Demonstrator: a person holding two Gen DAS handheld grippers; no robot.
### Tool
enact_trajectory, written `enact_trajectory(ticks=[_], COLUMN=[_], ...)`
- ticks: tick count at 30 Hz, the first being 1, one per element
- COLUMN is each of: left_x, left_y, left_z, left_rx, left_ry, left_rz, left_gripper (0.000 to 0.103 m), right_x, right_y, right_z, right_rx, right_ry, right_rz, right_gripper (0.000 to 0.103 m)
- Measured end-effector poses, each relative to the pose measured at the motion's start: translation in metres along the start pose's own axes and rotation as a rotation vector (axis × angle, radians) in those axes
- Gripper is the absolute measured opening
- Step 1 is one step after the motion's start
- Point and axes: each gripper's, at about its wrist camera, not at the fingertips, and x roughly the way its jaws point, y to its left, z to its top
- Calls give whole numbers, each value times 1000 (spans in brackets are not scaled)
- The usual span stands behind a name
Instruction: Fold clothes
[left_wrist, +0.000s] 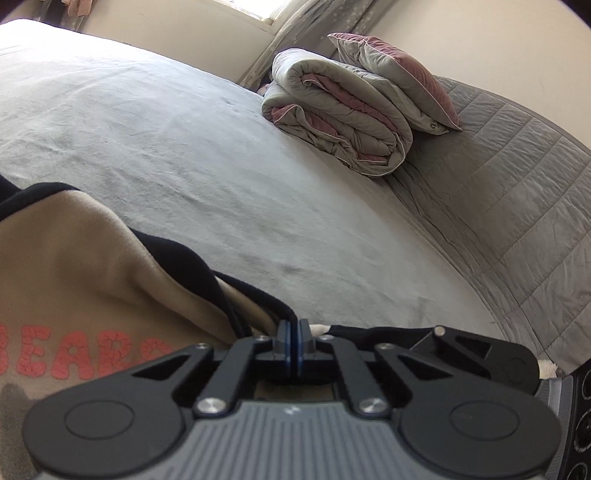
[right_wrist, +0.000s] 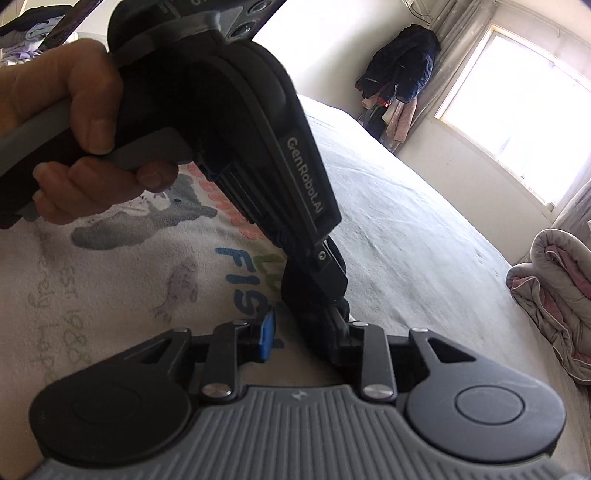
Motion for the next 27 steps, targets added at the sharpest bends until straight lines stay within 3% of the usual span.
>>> enact_trajectory(ticks=[1, 3, 7, 9, 14, 18, 21, 27], left_x=[1, 2, 5, 7, 11, 21, 26, 22], left_y=[-1, -2, -4, -5, -8, -8, -8, -13], left_z=[3, 8, 19, 24, 38, 47, 51, 57], left_rx=[-7, -21, -50, -64, -100, -96, -109, -106], left_ry=[-12, -36, -84, -108, -168, -191, -184, -144], left_rz=[-1, -2, -5, -7, -10, 30, 49, 84], left_gripper=[2, 2, 2, 2, 2, 2, 2, 2], right_x=[-10, -29, -57, -64, -53, -43, -37, -53], right_y=[-13, -42, -113, -142, -168, -167, -159, -166], right_z=[-2, -8, -46, -71, -117, -128, -125, -133], right_rx=[38, 124, 404, 547, 783, 799, 735, 805], right_ry=[-10, -33, -58, -61, 9, 81, 140, 92], right_rz=[19, 39, -53, -57, -58, -71, -77, -60], right_gripper=[57, 59, 59, 59, 59, 59, 57, 55])
